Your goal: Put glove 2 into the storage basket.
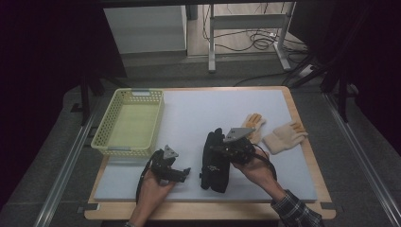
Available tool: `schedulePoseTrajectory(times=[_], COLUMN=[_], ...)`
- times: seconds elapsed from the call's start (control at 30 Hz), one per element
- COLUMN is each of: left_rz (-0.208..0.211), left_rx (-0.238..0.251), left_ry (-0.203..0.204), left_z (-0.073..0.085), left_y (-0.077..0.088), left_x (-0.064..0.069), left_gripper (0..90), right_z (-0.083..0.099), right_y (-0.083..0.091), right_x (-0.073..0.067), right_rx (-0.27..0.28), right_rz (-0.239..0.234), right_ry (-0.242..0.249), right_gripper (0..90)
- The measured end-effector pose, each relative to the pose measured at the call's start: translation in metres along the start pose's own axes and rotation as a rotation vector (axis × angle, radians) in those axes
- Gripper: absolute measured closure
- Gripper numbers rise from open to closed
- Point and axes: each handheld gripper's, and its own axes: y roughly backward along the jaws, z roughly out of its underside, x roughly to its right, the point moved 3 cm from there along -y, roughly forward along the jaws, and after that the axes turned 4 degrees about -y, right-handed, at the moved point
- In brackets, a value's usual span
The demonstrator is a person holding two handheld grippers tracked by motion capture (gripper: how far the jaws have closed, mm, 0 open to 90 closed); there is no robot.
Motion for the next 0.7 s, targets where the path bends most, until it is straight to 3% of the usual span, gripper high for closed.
schedulePoseTrajectory(times=[0.3,0.4,0.47,0.57,0.7], left_rz=[-0.001,-0.001,-0.001,-0.001,-0.001], left_rx=[0.001,0.002,0.002,0.002,0.001], left_ry=[-0.001,0.0,0.0,0.001,0.001], left_z=[0.0,0.0,0.0,0.0,0.0], left_y=[0.0,0.0,0.0,0.0,0.0], left_x=[0.0,0.0,0.0,0.0,0.0], left_gripper=[3.7,3.7,3.8,3.8,3.8], right_z=[0.027,0.032,0.038,0.035,0.035], right_y=[-0.027,-0.034,-0.039,-0.031,-0.016], right_x=[-0.003,-0.002,0.001,0.006,0.011], right_rx=[-0.026,-0.042,-0.038,-0.009,0.014], right_rz=[0.02,0.007,0.012,0.017,0.028], right_ry=[-0.022,-0.029,-0.035,-0.055,-0.064], right_gripper=[84.7,78.7,67.4,61.1,59.2])
